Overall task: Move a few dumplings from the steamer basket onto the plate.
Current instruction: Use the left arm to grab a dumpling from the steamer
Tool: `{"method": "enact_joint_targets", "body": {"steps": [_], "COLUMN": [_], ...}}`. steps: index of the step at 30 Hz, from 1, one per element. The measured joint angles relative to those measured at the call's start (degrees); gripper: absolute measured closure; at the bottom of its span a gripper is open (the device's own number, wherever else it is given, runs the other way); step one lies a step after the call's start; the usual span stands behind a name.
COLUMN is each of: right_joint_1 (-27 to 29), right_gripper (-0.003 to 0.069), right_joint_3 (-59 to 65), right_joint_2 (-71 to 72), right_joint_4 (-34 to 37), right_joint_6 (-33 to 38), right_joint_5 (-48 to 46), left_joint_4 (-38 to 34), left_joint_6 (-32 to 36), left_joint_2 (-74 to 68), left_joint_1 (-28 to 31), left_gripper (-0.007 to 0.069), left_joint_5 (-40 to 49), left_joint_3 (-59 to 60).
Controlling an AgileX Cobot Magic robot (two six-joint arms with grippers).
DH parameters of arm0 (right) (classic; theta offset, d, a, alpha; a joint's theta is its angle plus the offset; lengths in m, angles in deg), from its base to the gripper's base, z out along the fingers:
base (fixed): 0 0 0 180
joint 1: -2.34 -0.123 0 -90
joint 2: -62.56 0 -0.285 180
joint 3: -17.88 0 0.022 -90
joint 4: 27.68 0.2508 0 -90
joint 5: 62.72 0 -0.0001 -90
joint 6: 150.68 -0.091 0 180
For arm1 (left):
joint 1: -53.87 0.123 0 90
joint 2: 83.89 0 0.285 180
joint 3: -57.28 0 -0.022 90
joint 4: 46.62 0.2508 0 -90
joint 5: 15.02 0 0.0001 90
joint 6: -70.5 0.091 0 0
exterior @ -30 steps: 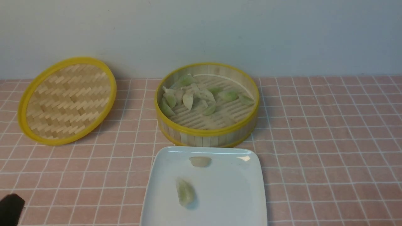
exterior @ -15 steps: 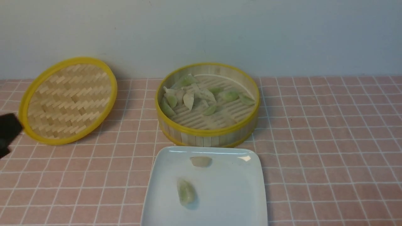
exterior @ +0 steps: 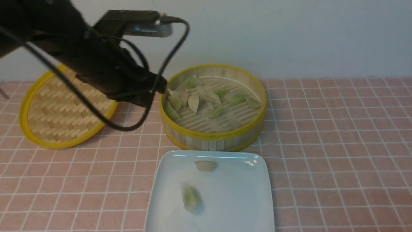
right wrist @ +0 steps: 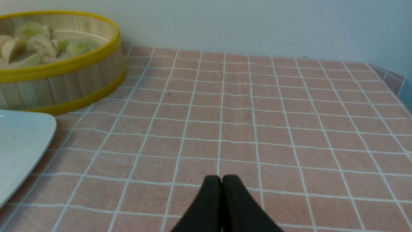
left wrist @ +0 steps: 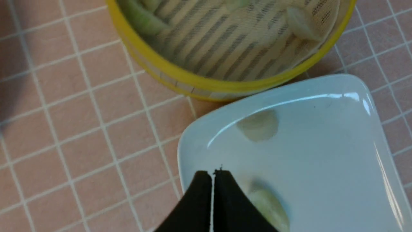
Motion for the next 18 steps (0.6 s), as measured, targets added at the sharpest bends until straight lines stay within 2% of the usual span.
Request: {"method": "enact_joint_targets", "body": {"steps": [4,10,18], "right_joint_1": [0.0,0.0,0.0], "right_gripper": [0.0673,0.0673,0.0673], "right_joint_3": [0.0,0.0,0.0], "right_joint_2": [0.0,0.0,0.0], "right_joint_4": [0.0,0.0,0.0], "right_joint_6": [0.0,0.0,0.0], "right_joint_5": [0.0,0.0,0.0], "left_joint_4": [4.4,6.4,6.6], "left_joint_6": [-1.8,-1.5,4.3], "left_joint_2": [-9.4,-22.4,-36.9], "left_joint_1": [-3.7,-6.2,-7.7], "left_gripper": [0.0631,0.0631,0.0611], "left_joint_5": [2.1,5.6,10.2], "left_joint_3": [-9.2,-22.8,-38.9]}}
